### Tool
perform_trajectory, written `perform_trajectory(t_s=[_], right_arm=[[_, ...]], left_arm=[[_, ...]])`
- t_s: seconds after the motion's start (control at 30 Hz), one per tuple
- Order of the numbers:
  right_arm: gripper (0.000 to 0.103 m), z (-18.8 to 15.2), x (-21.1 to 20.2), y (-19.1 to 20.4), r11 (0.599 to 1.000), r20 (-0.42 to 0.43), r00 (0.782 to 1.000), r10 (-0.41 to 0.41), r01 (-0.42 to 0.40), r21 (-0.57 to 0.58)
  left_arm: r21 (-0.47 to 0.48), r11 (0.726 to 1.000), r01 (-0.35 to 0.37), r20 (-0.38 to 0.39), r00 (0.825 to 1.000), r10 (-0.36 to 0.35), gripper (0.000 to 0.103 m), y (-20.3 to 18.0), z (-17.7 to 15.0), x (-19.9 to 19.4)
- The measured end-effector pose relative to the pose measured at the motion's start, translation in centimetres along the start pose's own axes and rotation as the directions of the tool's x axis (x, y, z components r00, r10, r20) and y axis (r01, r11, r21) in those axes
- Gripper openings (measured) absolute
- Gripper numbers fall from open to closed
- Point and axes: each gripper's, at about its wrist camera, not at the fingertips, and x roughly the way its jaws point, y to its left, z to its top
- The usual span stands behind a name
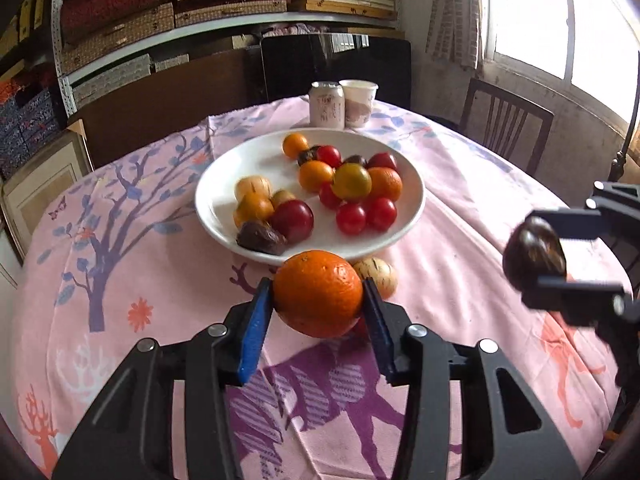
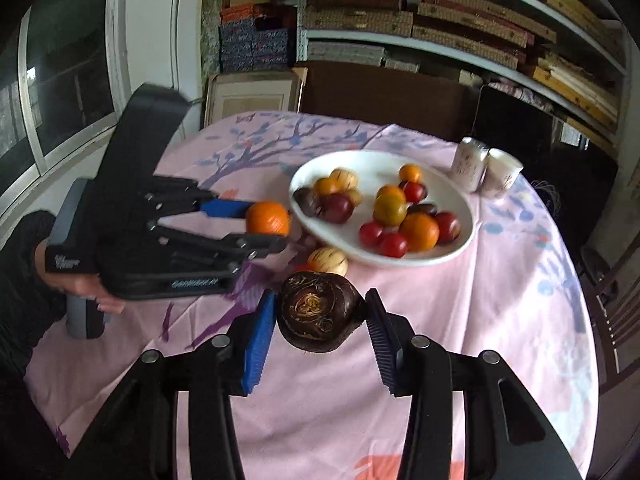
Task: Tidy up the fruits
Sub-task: 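Carry an orange in the left gripper while the right carries a dark brown fruit to the plate, then open both grippers over the plate and move back to the remaining fruits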
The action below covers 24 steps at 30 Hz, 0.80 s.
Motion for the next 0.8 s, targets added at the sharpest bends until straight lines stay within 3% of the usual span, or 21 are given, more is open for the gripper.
perform_trajectory(t_s=[0.17, 0.33, 0.43, 0.47, 0.5, 0.53, 0.57, 0.7, 0.8], right_arm=[[0.046, 4.4, 4.0, -4.5, 0.997, 0.034, 0.999, -0.035, 0.033, 0.071], [0.046, 6.6, 10.6, -7.5, 0.989, -0.02, 0.999, -0.03, 0.032, 0.143], [0.046, 7.6, 13.1, -8.6, 0.983, -0.04, 0.998, -0.039, 0.046, 0.177], [0.057, 7.8, 13.7, -8.8, 0.982, -0.051, 0.998, -0.04, 0.049, 0.18], [0.073, 8.0, 14.0, -8.9, 0.984, -0.062, 0.997, -0.039, 0.049, 0.172], [0.082, 7.9, 14.0, -9.2, 0.982, -0.055, 0.997, -0.056, 0.064, 0.175], [0.098, 7.7, 13.9, -9.6, 0.98, -0.04, 0.997, -0.066, 0.072, 0.183], [0.099, 5.4, 11.1, -9.4, 0.983, -0.038, 0.996, -0.084, 0.089, 0.16], [0.099, 2.9, 9.1, -7.9, 0.989, -0.067, 0.997, -0.046, 0.055, 0.134]], left_arm=[[-0.017, 0.995, -0.099, 0.053, 0.994, 0.1, 0.044, 1.6, 4.4, 1.5], [-0.055, 0.99, -0.126, 0.021, 0.992, 0.127, 0.044, 3.2, 7.5, 6.0], [-0.116, 0.986, -0.119, 0.055, 0.99, 0.126, 0.046, 4.2, 8.6, 7.6], [-0.13, 0.985, -0.118, 0.072, 0.989, 0.128, 0.061, 4.4, 8.7, 7.7], [-0.139, 0.973, -0.184, 0.082, 0.977, 0.196, 0.077, 4.5, 8.7, 7.6], [-0.139, 0.958, -0.25, 0.09, 0.96, 0.264, 0.089, 4.6, 8.6, 7.4], [-0.142, 0.958, -0.249, 0.106, 0.958, 0.265, 0.098, 4.8, 8.4, 7.0], [-0.127, 0.979, -0.158, 0.085, 0.982, 0.169, 0.098, 4.9, 6.3, 4.4], [-0.048, 0.991, -0.123, 0.058, 0.99, 0.126, 0.098, 3.4, 3.3, 2.1]])
